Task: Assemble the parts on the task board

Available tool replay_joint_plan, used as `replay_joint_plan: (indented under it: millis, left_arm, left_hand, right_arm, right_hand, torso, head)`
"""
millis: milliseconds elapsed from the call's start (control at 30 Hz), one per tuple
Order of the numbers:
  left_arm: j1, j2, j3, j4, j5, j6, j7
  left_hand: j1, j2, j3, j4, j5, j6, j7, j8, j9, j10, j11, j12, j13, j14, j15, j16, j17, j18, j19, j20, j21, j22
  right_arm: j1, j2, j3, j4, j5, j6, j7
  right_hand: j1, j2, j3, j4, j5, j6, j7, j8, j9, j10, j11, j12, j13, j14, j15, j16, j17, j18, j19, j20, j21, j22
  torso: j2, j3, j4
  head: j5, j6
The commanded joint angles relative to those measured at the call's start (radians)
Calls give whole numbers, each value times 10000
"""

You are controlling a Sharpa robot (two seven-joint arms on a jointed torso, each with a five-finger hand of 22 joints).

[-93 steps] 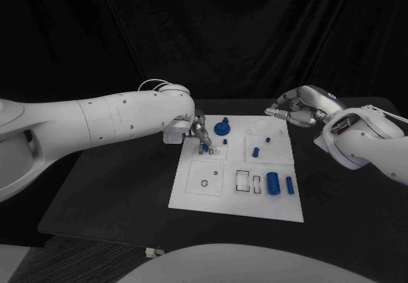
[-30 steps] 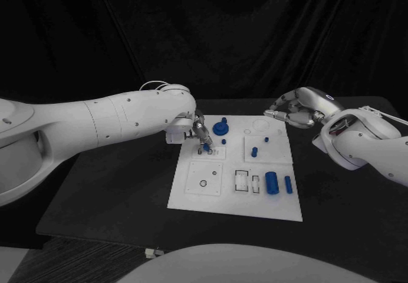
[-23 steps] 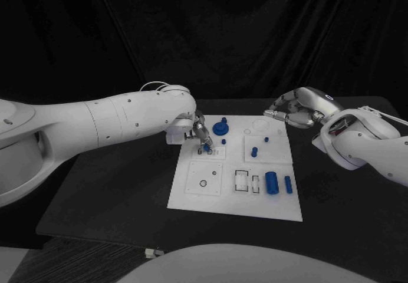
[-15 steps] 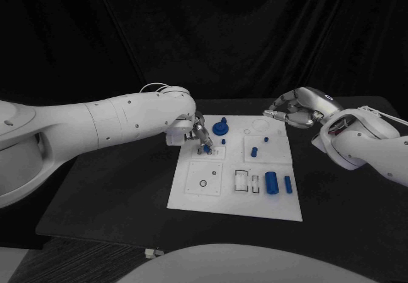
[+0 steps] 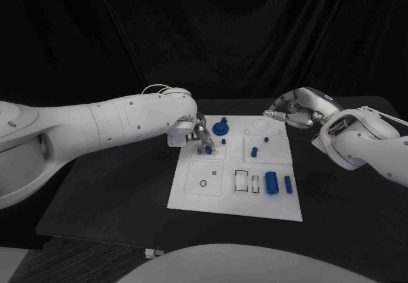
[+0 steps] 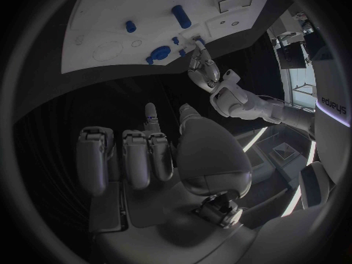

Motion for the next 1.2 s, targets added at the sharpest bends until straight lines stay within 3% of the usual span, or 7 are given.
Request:
replay_joint_plan:
  millis: [33,200,300,633,700,1000,1200]
  left_arm:
    - [-42,23,7,-24,42,-69,215]
    - [-70,30,7,-35,42,-71,201]
    - [-77,34,7,-39,42,-83,169]
    - [-88,17,7,-53,42,-30,85]
    - [-90,13,7,-56,42,-26,85]
    - [-94,12,7,-81,42,11,79]
    - [-96,11,7,-95,42,47,69]
  left_hand:
    - [-49,34,1041,-121,246,-79,-5,-171,245,1097,-127,216,2554,1142,-137,139,2642,-186,537,-140,-151,2113]
    - [-117,22,1065,-91,118,-120,21,-206,261,1097,-113,216,2554,1142,-123,139,2642,-184,530,-127,-163,2106]
    - [-203,-4,1070,-56,-224,-162,39,-250,291,1097,-100,216,2554,1142,-109,139,2642,-170,493,-109,-209,2062]
    - [-406,-38,1004,75,-655,-249,82,-333,323,1097,-66,216,2554,1142,-82,139,2642,-123,368,-85,-352,1914]
    - [-511,-57,939,152,-995,-264,94,-357,339,1097,-54,216,2554,1142,-69,139,2642,-111,337,-73,-394,1876]
    - [-884,-132,679,439,-1583,-310,141,-437,374,1097,-13,216,2554,1142,-38,139,2642,-87,281,-42,-485,1803]
    - [-952,-152,626,490,-1624,-325,151,-455,378,1097,-6,216,2554,1142,-34,139,2642,-77,256,-37,-518,1773]
  right_arm:
    - [-27,-4,8,3,-17,13,-80]
    - [-28,-7,8,1,-17,18,-81]
    - [-28,-6,8,2,-17,20,-81]
    - [-30,-8,8,-1,-17,42,-87]
    - [-31,-8,8,-1,-17,44,-87]
    - [-35,-3,8,-10,-17,57,-85]
    - [-42,1,8,-20,-17,65,-84]
  right_hand:
    - [203,22,35,-109,124,41,16,106,145,955,124,200,2649,1015,52,169,2643,36,602,111,-62,2498]
    - [203,22,35,-109,124,41,16,106,145,955,124,200,2649,1015,52,169,2643,36,602,111,-62,2498]
    - [212,22,32,-104,127,40,17,105,145,955,126,200,2649,1015,53,169,2643,33,608,112,-53,2501]
    - [212,22,32,-104,127,40,17,105,145,955,126,200,2649,1015,53,169,2643,33,608,112,-53,2501]
    - [212,22,32,-104,127,40,17,105,145,955,126,200,2649,1015,53,169,2643,33,608,112,-53,2501]
    - [212,22,32,-104,127,40,17,105,145,955,126,200,2649,1015,53,169,2643,33,608,112,-53,2501]
    - [212,22,32,-104,127,40,17,105,145,955,126,200,2649,1015,53,169,2643,33,608,112,-53,2501]
  torso:
    - [4,0,-4]
    - [3,-3,-4]
    - [3,2,-4]
    - [3,2,-1]
    - [4,-1,-3]
    - [2,-1,-3]
    - [5,-1,2]
  head:
    - [1,0]
    - [3,0]
    - [5,0]
    - [21,0]
    - [19,0]
    - [18,0]
    - [13,0]
